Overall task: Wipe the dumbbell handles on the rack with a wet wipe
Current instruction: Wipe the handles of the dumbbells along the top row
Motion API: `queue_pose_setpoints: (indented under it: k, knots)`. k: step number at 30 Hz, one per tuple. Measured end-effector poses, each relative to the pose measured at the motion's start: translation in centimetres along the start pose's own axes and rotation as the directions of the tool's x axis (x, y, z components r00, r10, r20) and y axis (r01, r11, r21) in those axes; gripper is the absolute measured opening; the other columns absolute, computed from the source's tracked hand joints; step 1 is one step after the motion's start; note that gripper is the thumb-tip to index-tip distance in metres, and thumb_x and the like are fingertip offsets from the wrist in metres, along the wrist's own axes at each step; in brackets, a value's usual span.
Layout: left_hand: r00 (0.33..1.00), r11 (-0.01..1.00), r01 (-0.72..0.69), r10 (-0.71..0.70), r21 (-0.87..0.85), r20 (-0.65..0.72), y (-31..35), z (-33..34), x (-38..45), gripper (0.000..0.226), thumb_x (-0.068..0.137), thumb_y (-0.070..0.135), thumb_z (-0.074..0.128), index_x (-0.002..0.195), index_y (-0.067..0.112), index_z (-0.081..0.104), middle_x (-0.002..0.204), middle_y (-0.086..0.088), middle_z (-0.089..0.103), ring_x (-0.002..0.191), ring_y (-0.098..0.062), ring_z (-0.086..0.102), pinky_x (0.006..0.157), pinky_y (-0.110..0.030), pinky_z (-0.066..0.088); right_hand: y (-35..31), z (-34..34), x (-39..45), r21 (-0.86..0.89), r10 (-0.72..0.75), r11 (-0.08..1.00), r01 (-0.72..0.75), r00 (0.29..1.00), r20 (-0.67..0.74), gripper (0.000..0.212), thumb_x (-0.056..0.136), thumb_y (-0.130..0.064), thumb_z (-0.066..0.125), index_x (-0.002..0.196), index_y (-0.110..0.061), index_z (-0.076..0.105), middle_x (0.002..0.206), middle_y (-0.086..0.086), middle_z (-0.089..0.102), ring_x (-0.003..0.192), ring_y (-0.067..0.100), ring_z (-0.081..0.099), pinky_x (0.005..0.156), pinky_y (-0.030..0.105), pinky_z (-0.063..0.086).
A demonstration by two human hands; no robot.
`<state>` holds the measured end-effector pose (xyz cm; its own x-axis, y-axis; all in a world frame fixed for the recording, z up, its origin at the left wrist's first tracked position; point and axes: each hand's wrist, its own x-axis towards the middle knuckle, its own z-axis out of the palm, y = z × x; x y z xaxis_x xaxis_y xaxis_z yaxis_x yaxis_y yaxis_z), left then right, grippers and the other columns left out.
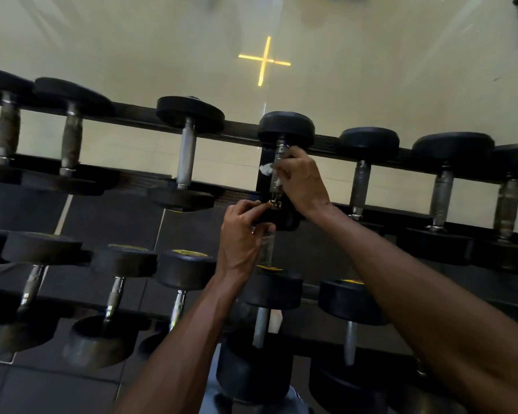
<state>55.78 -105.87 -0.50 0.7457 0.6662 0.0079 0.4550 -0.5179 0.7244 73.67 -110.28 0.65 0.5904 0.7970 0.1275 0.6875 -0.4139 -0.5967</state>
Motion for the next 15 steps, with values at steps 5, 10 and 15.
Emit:
queue_pose_setpoints:
  k: [5,10,15]
  knots:
    - [1.000,1.000,-0.001,0.001,-0.012,0.004,-0.1,0.0,0.0,0.048,0.078,0.017,0.086,0.124,0.021,0.074,0.112,-0.001,0.067,0.106,-0.024,0.059,0.088,-0.027,0.048,1.1,-1.0,0.0,0.164,0.031,0.986,-0.038,0.998,0.046,0.012,0.093,-0.005,0.069,0.102,-0.006,0.077,0.111,0.002,0.063,0.087,0.003,0.060,0.077,0.007,0.049]
    - [1.000,1.000,-0.015,0.015,-0.014,-0.007,-0.3,0.1,0.0,0.049,0.078,0.016,0.086,0.125,0.021,0.074,0.116,-0.002,0.068,0.109,-0.026,0.060,0.090,-0.034,0.053,2.1,-0.7,-3.5,0.101,0.053,0.992,-0.072,0.982,0.182,0.012,0.091,-0.007,0.071,0.099,-0.012,0.079,0.106,-0.003,0.065,0.094,0.010,0.062,0.081,0.020,0.055]
    - [1.000,1.000,-0.024,0.024,-0.014,-0.008,-0.1,-0.1,0.0,0.048,0.078,0.018,0.086,0.125,0.022,0.074,0.114,-0.001,0.067,0.107,-0.025,0.060,0.087,-0.037,0.055,1.5,-1.8,-1.8,0.035,-0.139,0.990,0.135,0.932,0.335,0.018,0.094,-0.001,0.063,0.098,-0.009,0.078,0.100,-0.004,0.060,0.088,0.012,0.059,0.076,0.022,0.054]
